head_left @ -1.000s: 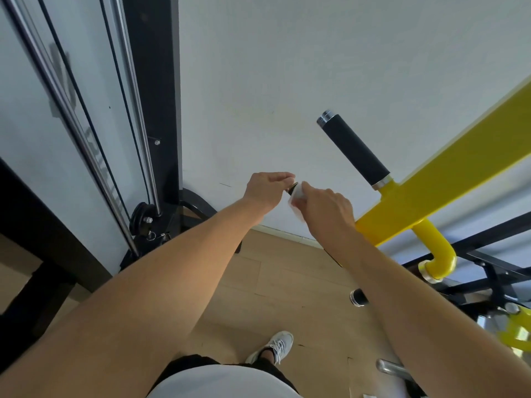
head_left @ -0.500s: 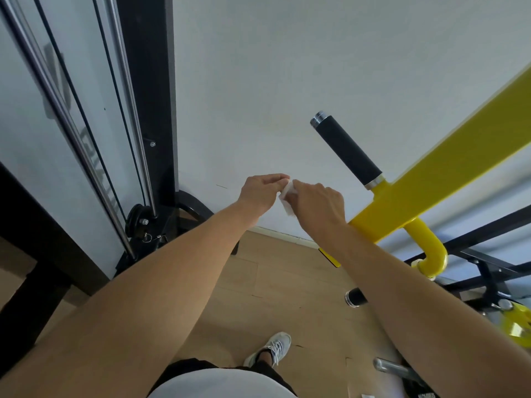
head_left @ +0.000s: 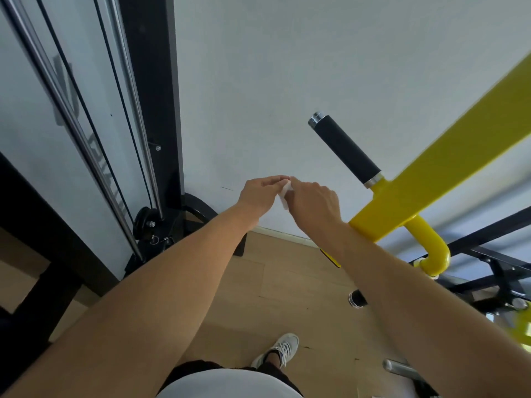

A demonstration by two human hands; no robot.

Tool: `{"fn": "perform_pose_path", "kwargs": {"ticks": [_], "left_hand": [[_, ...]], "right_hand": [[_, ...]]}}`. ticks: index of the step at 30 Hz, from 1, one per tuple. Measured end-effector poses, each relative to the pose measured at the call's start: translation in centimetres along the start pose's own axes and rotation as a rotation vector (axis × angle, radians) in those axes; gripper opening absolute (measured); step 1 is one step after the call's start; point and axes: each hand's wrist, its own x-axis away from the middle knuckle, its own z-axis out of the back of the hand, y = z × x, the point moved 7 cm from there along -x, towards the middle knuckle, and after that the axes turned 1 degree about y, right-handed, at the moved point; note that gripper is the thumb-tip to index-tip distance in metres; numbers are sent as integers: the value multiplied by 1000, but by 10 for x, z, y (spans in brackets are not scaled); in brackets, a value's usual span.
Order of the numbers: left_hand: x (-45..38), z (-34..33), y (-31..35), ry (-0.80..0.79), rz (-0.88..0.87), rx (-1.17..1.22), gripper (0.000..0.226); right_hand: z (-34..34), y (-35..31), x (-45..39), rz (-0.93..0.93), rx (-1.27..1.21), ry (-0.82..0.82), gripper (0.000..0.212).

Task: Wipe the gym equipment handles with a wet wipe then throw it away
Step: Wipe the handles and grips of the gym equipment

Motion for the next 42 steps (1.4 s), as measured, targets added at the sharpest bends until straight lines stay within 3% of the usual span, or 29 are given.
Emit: {"fn": "perform_pose_path", "kwargs": {"ticks": [7, 9, 11, 14, 17, 19, 22, 25, 28, 32, 39, 42], "left_hand": [[6, 0, 2, 36, -18, 43, 25], [9, -3, 0, 95, -17, 97, 25], [10, -5, -5, 213, -42, 111, 22], [30, -10, -5, 410, -212, -6, 19], [61, -29, 7, 408, -517, -89, 17], [82, -44, 20, 377, -748, -155, 20], [112, -75, 40, 277, -999, -185, 19], [137, -109, 53, 178, -1139, -246, 12], [149, -142, 59, 113, -1204, -342, 8], [151, -179, 70, 89, -1239, -512, 15], [144, -201, 68, 150, -1167, -874, 31], [148, -201, 63, 166, -1139, -929, 32]], "right_hand": [[7, 10, 39, 4, 149, -158, 45], [27, 6, 59, 72, -40, 19, 46], [49, 9, 85, 105, -391, 245, 45], [28, 33, 110, -176, -1098, 108, 35], [-35, 54, 146, -693, -1671, -11, 17], [-76, 62, 180, -1043, -2014, -66, 16], [-113, 90, 228, -1417, -2108, 45, 21], [-115, 133, 251, -1558, -1928, 282, 12], [-98, 168, 242, -1493, -1766, 349, 5], [-83, 201, 205, -1326, -1882, 549, 10], [-46, 181, 207, -706, -1849, 716, 9], [-51, 175, 215, -444, -1779, 675, 7]]}}
